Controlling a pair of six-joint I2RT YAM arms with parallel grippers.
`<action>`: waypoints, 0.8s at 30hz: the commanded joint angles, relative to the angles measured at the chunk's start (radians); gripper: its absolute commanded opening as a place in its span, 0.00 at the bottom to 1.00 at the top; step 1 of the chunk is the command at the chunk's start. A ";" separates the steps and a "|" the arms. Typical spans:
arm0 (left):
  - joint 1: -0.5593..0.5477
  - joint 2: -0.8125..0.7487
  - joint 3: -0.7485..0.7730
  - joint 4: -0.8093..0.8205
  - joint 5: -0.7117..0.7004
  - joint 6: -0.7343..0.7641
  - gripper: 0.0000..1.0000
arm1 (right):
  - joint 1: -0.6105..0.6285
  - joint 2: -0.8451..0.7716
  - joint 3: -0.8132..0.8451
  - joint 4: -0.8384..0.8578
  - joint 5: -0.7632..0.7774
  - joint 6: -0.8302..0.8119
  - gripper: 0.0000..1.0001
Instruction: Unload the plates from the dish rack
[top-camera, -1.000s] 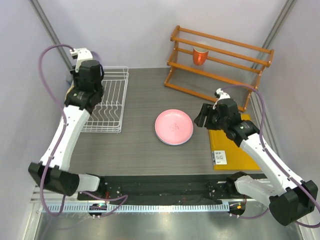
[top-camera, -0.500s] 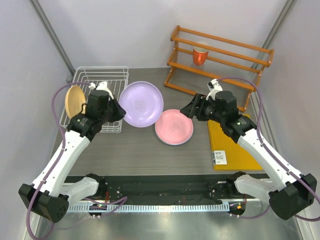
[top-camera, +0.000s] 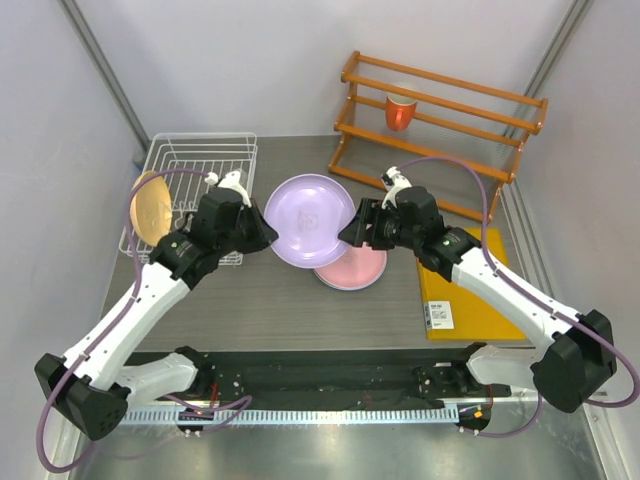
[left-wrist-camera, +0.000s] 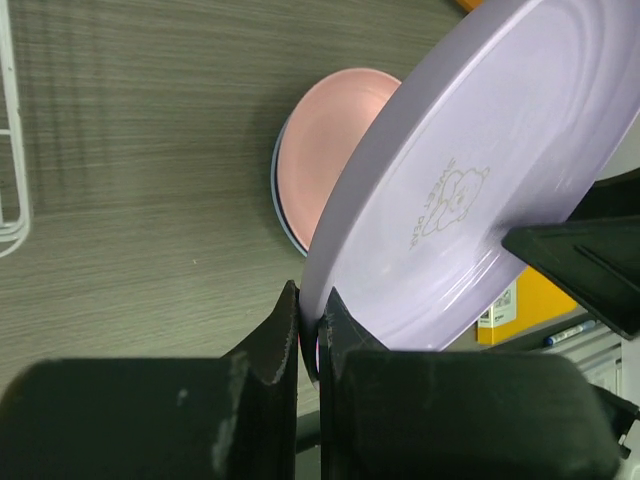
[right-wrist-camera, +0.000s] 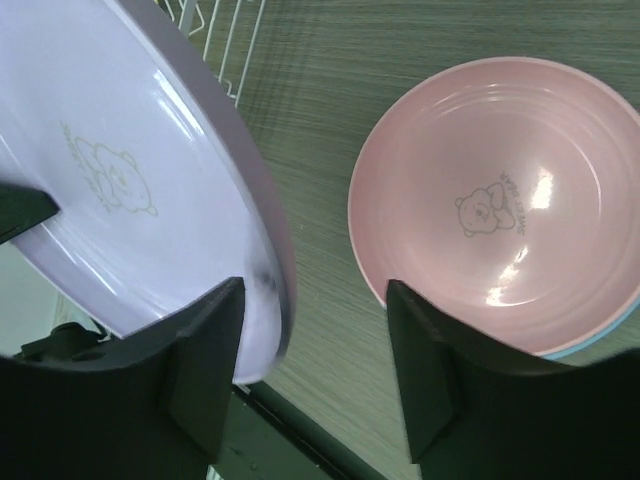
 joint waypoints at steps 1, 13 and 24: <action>-0.040 0.010 0.003 0.056 -0.038 -0.027 0.00 | 0.006 0.022 0.041 0.038 0.040 -0.013 0.56; -0.064 -0.041 0.034 -0.040 -0.269 0.037 0.76 | 0.005 -0.033 0.041 -0.105 0.245 -0.036 0.01; -0.063 -0.238 0.038 -0.148 -0.649 0.157 0.99 | -0.061 0.059 -0.013 -0.219 0.300 -0.028 0.01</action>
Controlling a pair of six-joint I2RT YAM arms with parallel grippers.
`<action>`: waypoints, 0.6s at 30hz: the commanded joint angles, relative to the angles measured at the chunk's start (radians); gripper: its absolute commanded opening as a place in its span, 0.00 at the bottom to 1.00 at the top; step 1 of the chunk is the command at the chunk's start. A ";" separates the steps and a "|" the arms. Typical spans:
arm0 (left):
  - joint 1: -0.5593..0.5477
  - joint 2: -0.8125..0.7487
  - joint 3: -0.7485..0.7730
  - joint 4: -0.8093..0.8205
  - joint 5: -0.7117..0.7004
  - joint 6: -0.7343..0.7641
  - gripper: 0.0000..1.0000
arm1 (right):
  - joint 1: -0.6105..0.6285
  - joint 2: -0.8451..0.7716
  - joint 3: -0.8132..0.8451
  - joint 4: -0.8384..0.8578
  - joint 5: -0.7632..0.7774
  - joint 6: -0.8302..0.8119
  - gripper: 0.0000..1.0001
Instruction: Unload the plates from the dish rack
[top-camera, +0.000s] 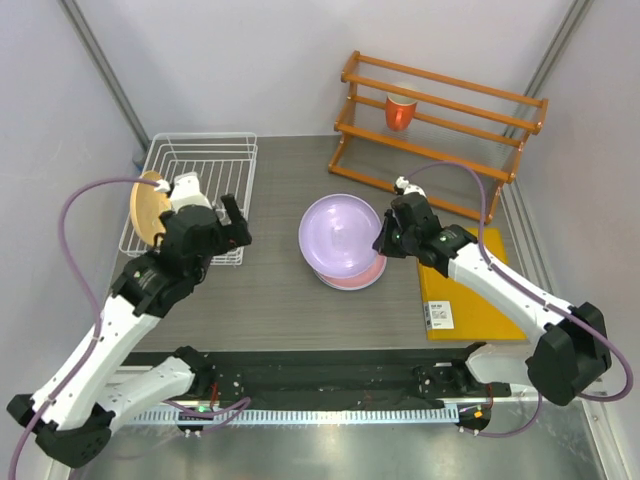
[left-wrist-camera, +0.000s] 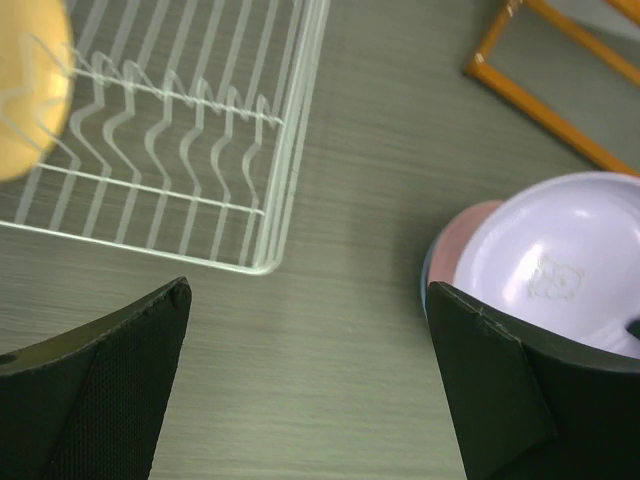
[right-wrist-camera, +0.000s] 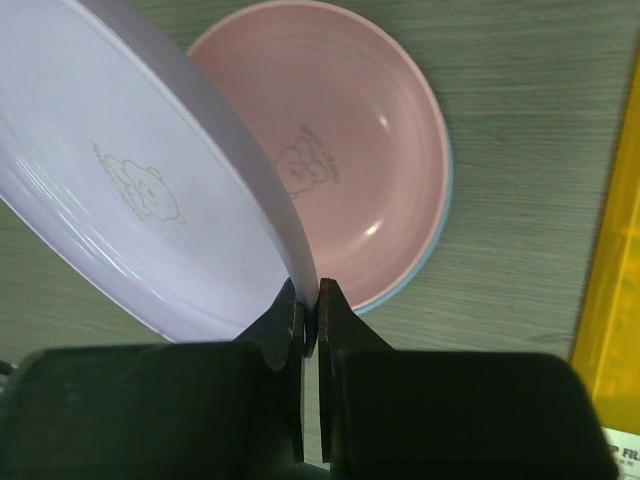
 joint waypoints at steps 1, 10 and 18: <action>-0.002 -0.098 0.007 -0.030 -0.225 0.072 1.00 | -0.061 0.042 -0.018 -0.004 0.006 0.005 0.01; -0.002 -0.170 -0.027 -0.033 -0.403 0.145 0.99 | -0.201 0.120 -0.043 0.057 -0.213 -0.027 0.01; 0.000 -0.117 -0.041 0.009 -0.531 0.220 0.99 | -0.207 0.180 -0.059 0.110 -0.330 -0.016 0.07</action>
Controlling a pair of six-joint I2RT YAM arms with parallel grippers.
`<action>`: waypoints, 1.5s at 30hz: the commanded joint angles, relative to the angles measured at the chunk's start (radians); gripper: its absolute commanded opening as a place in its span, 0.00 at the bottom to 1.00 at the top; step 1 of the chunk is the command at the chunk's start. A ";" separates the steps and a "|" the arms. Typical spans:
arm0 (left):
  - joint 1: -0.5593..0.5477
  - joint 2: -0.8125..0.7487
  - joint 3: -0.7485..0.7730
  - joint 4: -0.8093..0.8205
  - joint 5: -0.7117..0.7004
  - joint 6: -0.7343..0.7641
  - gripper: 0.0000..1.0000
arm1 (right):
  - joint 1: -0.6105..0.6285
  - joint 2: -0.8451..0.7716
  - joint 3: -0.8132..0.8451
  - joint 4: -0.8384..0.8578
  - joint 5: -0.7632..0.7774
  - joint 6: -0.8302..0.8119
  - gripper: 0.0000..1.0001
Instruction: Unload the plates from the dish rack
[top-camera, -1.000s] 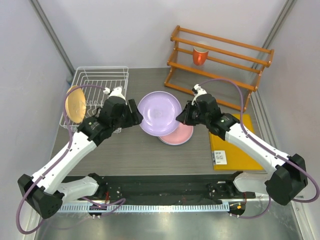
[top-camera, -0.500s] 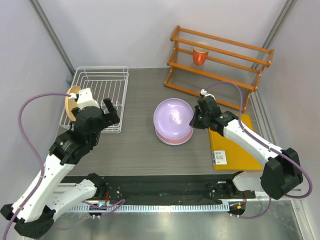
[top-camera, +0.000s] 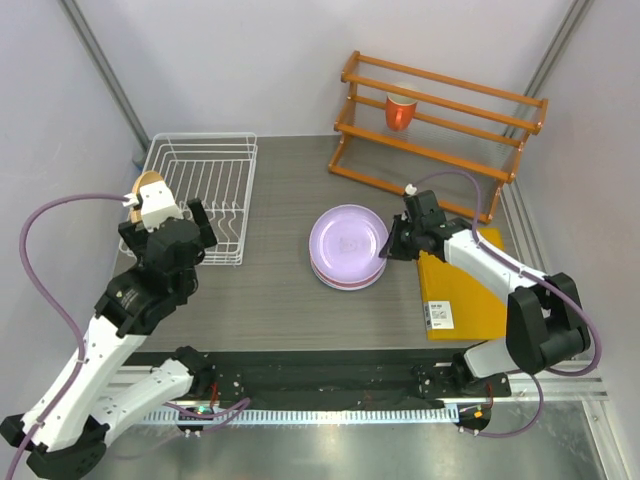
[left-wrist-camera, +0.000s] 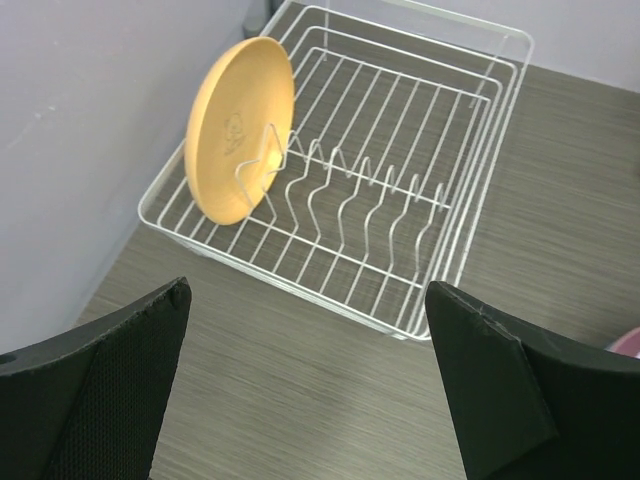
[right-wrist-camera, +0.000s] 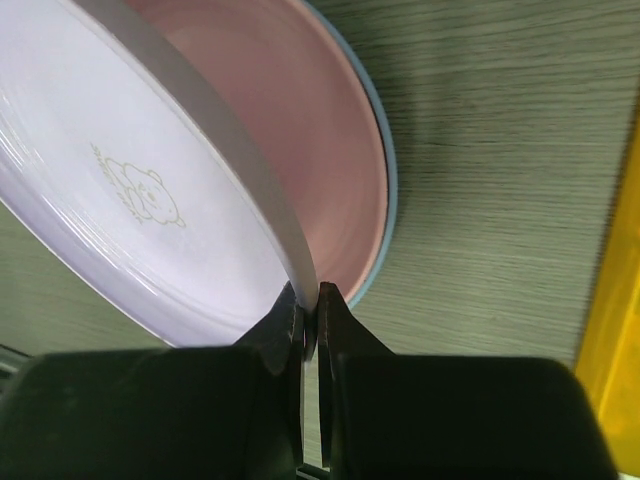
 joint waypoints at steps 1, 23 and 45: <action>0.001 0.037 -0.009 0.034 -0.109 0.048 0.99 | -0.003 0.007 -0.006 0.074 -0.091 0.004 0.11; 0.542 0.314 0.016 0.309 0.167 0.277 0.99 | -0.006 -0.244 0.017 -0.121 0.142 -0.085 0.73; 0.745 0.695 0.056 0.567 0.195 0.335 0.80 | -0.008 -0.151 -0.028 -0.064 0.159 -0.099 0.73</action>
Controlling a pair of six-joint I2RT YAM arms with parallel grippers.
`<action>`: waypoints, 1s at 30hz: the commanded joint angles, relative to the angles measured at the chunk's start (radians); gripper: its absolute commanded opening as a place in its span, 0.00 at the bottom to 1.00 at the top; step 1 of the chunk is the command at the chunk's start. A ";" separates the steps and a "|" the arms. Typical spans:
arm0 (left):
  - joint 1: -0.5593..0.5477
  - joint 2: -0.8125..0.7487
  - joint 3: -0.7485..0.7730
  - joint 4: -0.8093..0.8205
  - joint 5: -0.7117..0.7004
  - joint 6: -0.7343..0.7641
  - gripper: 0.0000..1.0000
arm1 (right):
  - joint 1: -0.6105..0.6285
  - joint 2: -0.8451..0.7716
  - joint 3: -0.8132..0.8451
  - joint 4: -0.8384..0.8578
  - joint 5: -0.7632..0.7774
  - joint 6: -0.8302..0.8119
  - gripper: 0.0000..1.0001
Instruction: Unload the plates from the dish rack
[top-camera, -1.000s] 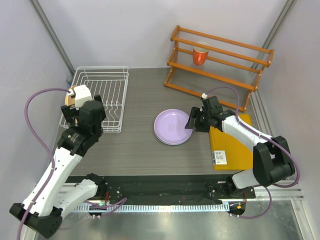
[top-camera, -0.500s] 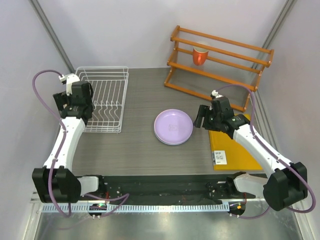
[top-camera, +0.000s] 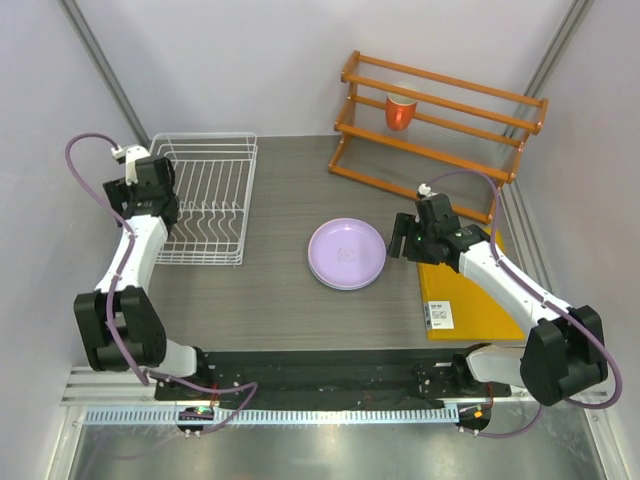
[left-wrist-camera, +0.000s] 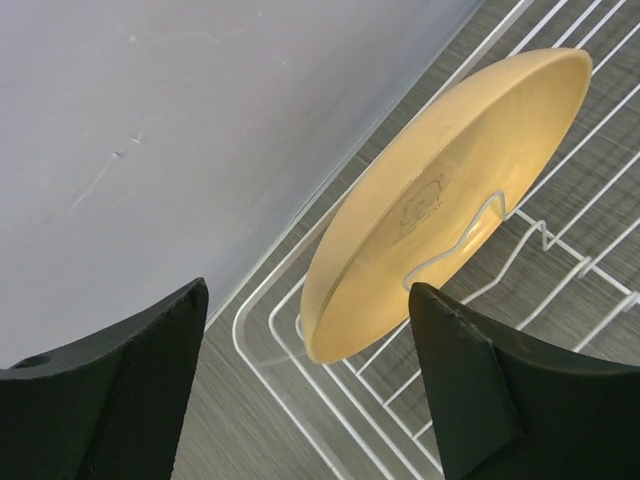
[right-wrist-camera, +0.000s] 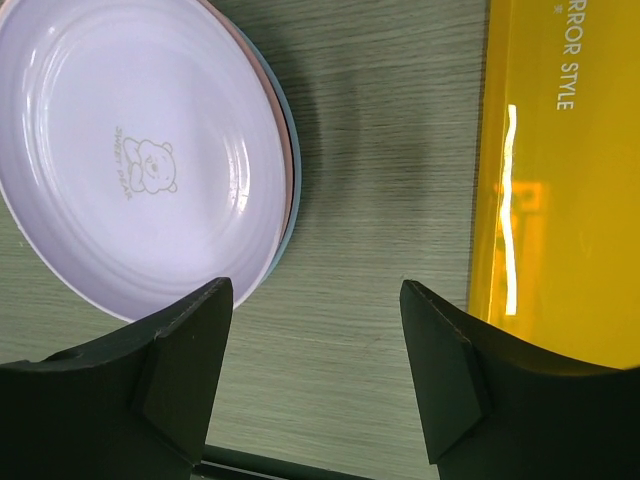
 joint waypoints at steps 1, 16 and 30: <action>0.011 0.051 0.032 0.090 -0.018 -0.012 0.78 | -0.005 0.018 -0.004 0.045 0.007 -0.018 0.73; 0.016 0.078 0.032 0.141 -0.038 0.002 0.00 | -0.012 0.070 -0.030 0.085 -0.048 -0.026 0.73; -0.095 0.087 0.046 0.234 -0.301 0.213 0.00 | -0.014 0.035 -0.050 0.084 -0.055 -0.026 0.73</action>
